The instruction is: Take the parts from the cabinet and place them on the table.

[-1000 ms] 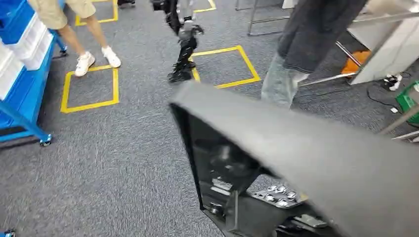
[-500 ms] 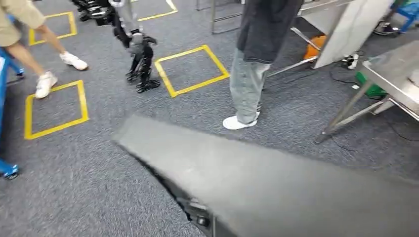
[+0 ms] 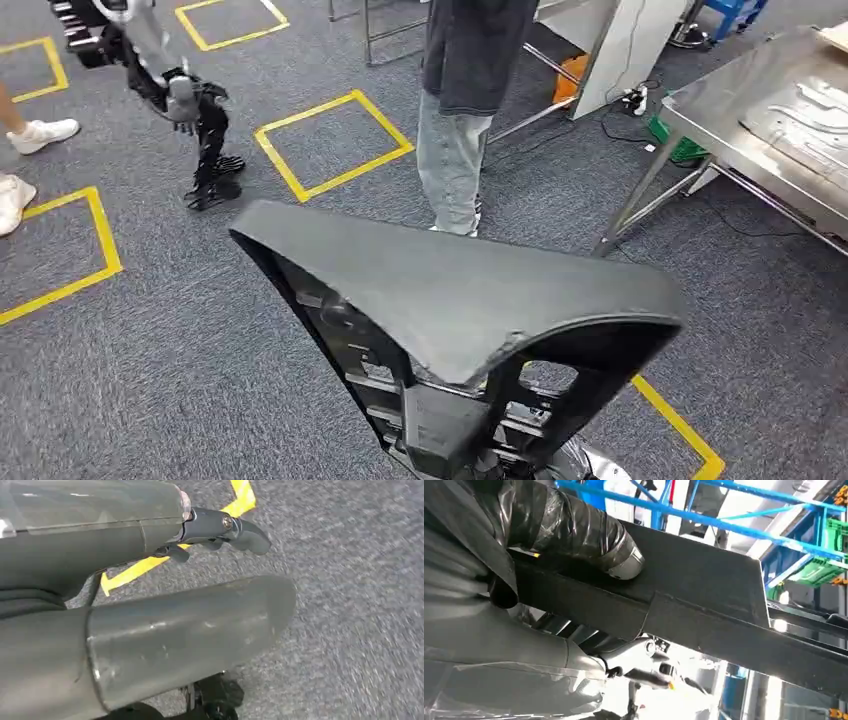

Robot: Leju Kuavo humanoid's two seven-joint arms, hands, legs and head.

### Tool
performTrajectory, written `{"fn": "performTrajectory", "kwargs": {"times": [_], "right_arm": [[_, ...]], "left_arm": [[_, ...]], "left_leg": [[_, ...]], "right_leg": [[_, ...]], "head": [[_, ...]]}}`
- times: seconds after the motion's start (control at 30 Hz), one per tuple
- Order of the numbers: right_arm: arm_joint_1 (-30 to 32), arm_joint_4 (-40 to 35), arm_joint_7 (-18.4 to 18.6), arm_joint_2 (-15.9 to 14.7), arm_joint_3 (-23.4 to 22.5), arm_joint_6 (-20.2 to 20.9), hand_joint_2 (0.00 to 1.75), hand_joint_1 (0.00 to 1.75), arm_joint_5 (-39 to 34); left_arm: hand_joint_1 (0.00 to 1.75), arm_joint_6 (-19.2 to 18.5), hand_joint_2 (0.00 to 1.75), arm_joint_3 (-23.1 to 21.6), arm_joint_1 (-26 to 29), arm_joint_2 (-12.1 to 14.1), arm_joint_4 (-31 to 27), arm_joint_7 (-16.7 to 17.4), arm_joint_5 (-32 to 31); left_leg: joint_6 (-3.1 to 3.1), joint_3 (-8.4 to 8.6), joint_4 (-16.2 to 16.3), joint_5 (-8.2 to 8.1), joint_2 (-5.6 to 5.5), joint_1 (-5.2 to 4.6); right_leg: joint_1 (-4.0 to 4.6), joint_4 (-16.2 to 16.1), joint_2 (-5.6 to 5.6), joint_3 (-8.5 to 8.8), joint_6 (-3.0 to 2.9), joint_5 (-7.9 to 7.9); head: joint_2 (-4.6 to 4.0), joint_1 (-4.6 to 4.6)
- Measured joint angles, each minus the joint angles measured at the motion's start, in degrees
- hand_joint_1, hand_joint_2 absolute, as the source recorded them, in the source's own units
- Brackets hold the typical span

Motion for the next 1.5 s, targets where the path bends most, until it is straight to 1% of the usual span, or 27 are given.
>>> {"fn": "performTrajectory", "kwargs": {"times": [0.13,0.17,0.2,0.23,0.3,0.33,0.37,0.4,0.47,0.5,0.53,0.63,0.67,0.73,0.8,0.87,0.9,0.97,1.0,1.03,1.17,1.2,1.27,1.33,1.4,1.47,1.5], "right_arm": [[0.3,-0.1,-1.0,0.0,0.0,0.3,1.75,1.75,0.2],[0.6,-0.3,-1.2,0.0,0.0,0.6,1.75,1.75,0.3],[0.5,-0.4,-1.4,0.0,0.0,0.7,1.75,1.75,0.4],[0.4,-0.5,-1.5,0.0,0.0,0.7,1.75,1.75,0.5],[0.6,-0.5,-1.5,0.0,0.0,0.7,1.75,1.75,1.0],[0.7,-0.5,-1.5,0.0,0.2,0.8,1.75,1.75,1.3],[0.7,-0.5,-1.6,0.0,0.3,0.9,1.75,1.75,1.5],[0.7,-0.6,-1.6,0.0,0.6,1.0,1.75,1.75,1.8],[0.7,-0.7,-1.6,0.0,1.2,1.0,1.75,1.75,1.9],[0.6,-0.8,-1.6,0.0,1.6,0.9,1.75,1.75,1.8],[0.5,-0.9,-1.6,0.0,2.0,0.9,1.75,1.75,1.7],[0.1,-1.3,-1.5,0.0,3.4,0.9,1.75,1.75,1.5],[-0.1,-1.5,-1.4,0.0,3.8,0.9,1.75,1.75,1.5],[-0.6,-1.8,-1.2,0.0,4.5,0.9,1.75,1.75,1.5],[-1.1,-1.8,-1.1,0.0,4.9,0.5,1.75,1.75,1.5],[-1.1,-1.8,-1.0,0.0,5.2,0.3,1.75,1.75,1.5],[-1.3,-1.8,-0.9,0.0,5.4,0.2,1.75,1.75,1.3],[-1.9,-1.8,-0.6,0.0,5.7,-0.2,1.75,1.75,1.0],[-2.4,-2.1,-0.3,0.0,6.0,-0.4,1.75,1.75,1.0],[-3.0,-2.1,0.0,0.0,6.2,-0.5,1.75,1.75,1.0],[-3.4,-2.5,0.5,0.0,6.8,-1.2,1.75,1.75,1.0],[-3.5,-2.6,0.5,0.0,7.1,-1.4,1.75,1.75,1.0],[-4.3,-2.9,0.4,-0.1,7.8,-2.4,1.75,1.75,1.7],[-4.2,-3.1,0.4,-0.3,8.4,-4.0,1.75,1.75,3.4],[-4.0,-3.8,0.4,-0.6,9.3,-5.7,1.75,1.75,4.7],[-3.9,-4.7,0.4,-1.2,10.1,-7.3,1.75,1.75,5.2],[-3.9,-5.0,0.4,-1.5,10.3,-7.7,1.75,1.75,5.3]], "left_arm": [[0.00,0.2,0.00,0.0,-0.2,0.0,0.0,0.0,0.0],[0.00,0.2,0.00,0.0,-0.3,0.0,0.0,0.0,0.0],[0.00,0.2,0.00,0.0,-0.3,0.0,0.0,0.0,0.0],[0.00,0.2,0.00,0.0,-0.2,0.0,0.0,0.0,0.0],[0.00,0.2,0.00,0.0,0.1,0.2,0.0,0.0,-0.1],[0.00,0.2,0.00,0.0,0.2,0.2,0.0,0.1,-0.1],[0.00,0.2,0.00,0.0,0.2,0.2,0.0,0.1,-0.1],[0.00,0.3,0.00,0.0,0.2,0.2,0.0,0.1,-0.1],[0.00,0.3,0.00,0.0,0.0,0.2,0.0,0.1,-0.1],[0.00,0.3,0.00,0.0,0.0,0.2,0.0,0.1,-0.1],[0.00,0.3,0.00,0.0,0.0,0.2,0.0,0.1,-0.1],[0.00,0.3,0.00,0.0,-0.1,0.2,0.0,0.2,-0.1],[0.00,0.3,0.00,0.0,-0.3,0.2,0.0,0.2,-0.1],[0.00,0.3,0.00,0.0,-0.3,0.2,0.0,0.1,-0.1],[0.00,0.3,0.00,0.0,0.0,0.2,0.0,0.1,-0.1],[0.00,0.3,0.00,0.0,0.0,0.2,0.0,0.1,-0.1],[0.00,0.3,0.00,0.0,-0.1,0.2,0.0,0.1,-0.1],[0.00,0.2,0.00,-0.2,-0.2,0.2,0.0,0.0,-0.7],[0.00,0.1,0.00,-0.5,-0.2,0.2,0.0,0.0,-0.9],[0.00,0.0,0.00,-0.6,-0.1,0.2,0.0,0.0,-1.0],[0.00,-0.2,0.00,-1.0,-0.3,0.2,0.0,0.2,-0.9],[0.00,-0.3,0.00,-1.1,-0.3,0.1,0.0,0.2,-0.6],[0.00,-0.7,0.00,-1.1,-0.2,0.1,0.0,0.6,-0.1],[0.00,-1.1,0.00,-1.1,0.2,0.2,0.0,1.1,0.4],[0.00,-1.4,0.00,-1.0,0.5,0.3,0.0,1.4,1.1],[0.00,-1.4,0.00,-1.0,0.4,0.5,0.0,1.6,1.2],[0.00,-1.4,0.00,-1.0,0.5,0.6,0.0,1.6,1.2]], "left_leg": [[-1.12,0.50,-0.2,-0.23,2.02,-0.11],[-1.53,0.35,0.4,-0.94,0.66,0.11],[-1.63,-0.40,2.3,-2.40,-1.62,0.18],[-1.70,-2.13,6.1,-4.68,-2.66,0.33],[-1.98,-6.73,15.6,-8.72,-3.41,0.34],[-2.04,-8.19,18.2,-9.05,-3.44,0.35],[-2.12,-8.42,18.1,-8.06,-3.44,0.40],[-2.16,-7.27,15.1,-5.48,-3.49,0.50],[-2.22,-2.73,4.7,0.29,-4.74,0.90],[-2.22,-1.64,2.2,0.34,-7.15,1.20],[-1.98,-1.12,0.7,0.08,-7.57,1.01],[-1.07,-1.01,0.7,0.38,-6.27,0.69],[-0.39,-0.96,0.2,0.83,-5.60,1.06],[0.22,-1.00,0.1,0.89,-4.52,0.99],[0.33,-1.12,0.1,0.82,-3.09,0.74],[0.36,-1.14,0.2,0.79,-2.13,0.69],[0.30,-1.03,0.2,0.72,-1.54,0.68],[0.12,-0.59,0.2,0.52,-0.72,0.65],[-0.05,-0.32,0.1,0.40,-0.29,0.62],[-0.50,-0.33,0.3,0.12,0.05,0.25],[-1.75,0.34,-0.2,0.02,2.01,0.06],[-1.90,0.09,0.7,-0.90,0.45,0.54],[-2.13,-3.38,8.2,-5.40,-2.74,0.65],[-2.39,-7.60,16.9,-8.55,-3.44,0.64],[-2.41,-8.07,16.7,-6.46,-3.46,0.65],[-2.15,-3.75,6.7,-0.52,-4.08,0.71],[-1.96,-1.84,2.1,1.08,-5.79,0.83]], "right_leg": [[0.35,-0.5,2.14,-0.56,-0.98,0.38],[-0.47,-1.3,2.50,0.07,-1.44,0.85],[-0.45,-1.5,2.94,0.18,-1.66,0.95],[-0.43,-1.5,3.30,0.13,-1.97,1.01],[-0.39,-1.3,4.44,0.10,-2.08,0.93],[-0.39,-1.2,5.04,0.04,-2.09,0.90],[-0.41,-1.1,5.56,0.04,-2.06,0.82],[-0.50,-0.9,6.28,0.13,-1.95,0.71],[-0.70,-0.5,7.52,0.39,-1.40,0.32],[-0.67,-0.2,7.89,0.26,-1.14,0.16],[-0.47,0.2,8.59,-0.06,-0.76,0.02],[-0.78,-0.6,9.93,-0.36,0.41,0.76],[-0.78,-0.4,9.78,-0.50,0.67,0.61],[-0.73,4.4,5.34,-2.51,1.12,-2.90],[-0.94,14.1,4.40,-7.13,1.51,-7.52],[-0.99,17.7,4.30,-8.92,1.63,-7.85],[-0.96,15.4,4.14,-7.78,1.56,-5.77],[-0.79,5.5,3.22,-2.57,0.97,-0.63],[-0.36,0.3,0.93,0.14,0.28,0.83],[0.23,-0.6,0.13,0.33,-0.02,0.14],[0.00,-1.2,2.48,0.09,-1.15,0.67],[-0.36,-1.7,2.72,0.51,-1.34,1.07],[-0.43,-1.7,3.65,0.33,-1.85,1.28],[-0.29,-1.4,4.73,0.22,-2.06,1.14],[-0.25,-1.0,5.94,0.17,-1.98,0.91],[-0.37,-0.6,7.14,0.45,-1.66,0.56],[-0.43,-0.4,7.58,0.51,-1.46,0.41]], "head": [[0.00,0.00],[0.00,-0.02],[0.00,0.00],[0.00,-0.04],[0.00,-0.02],[0.00,-0.02],[0.00,-0.02],[0.00,-0.02],[0.00,-0.02],[0.00,-0.02],[0.00,0.00],[0.00,-0.02],[0.00,-0.02],[0.00,0.00],[0.00,0.00],[0.00,0.00],[0.00,0.00],[0.00,0.00],[0.00,0.00],[0.00,0.00],[0.00,-0.02],[0.00,0.00],[0.00,-0.02],[0.00,-0.02],[0.00,-0.02],[0.00,-0.02],[0.00,-0.02]]}}
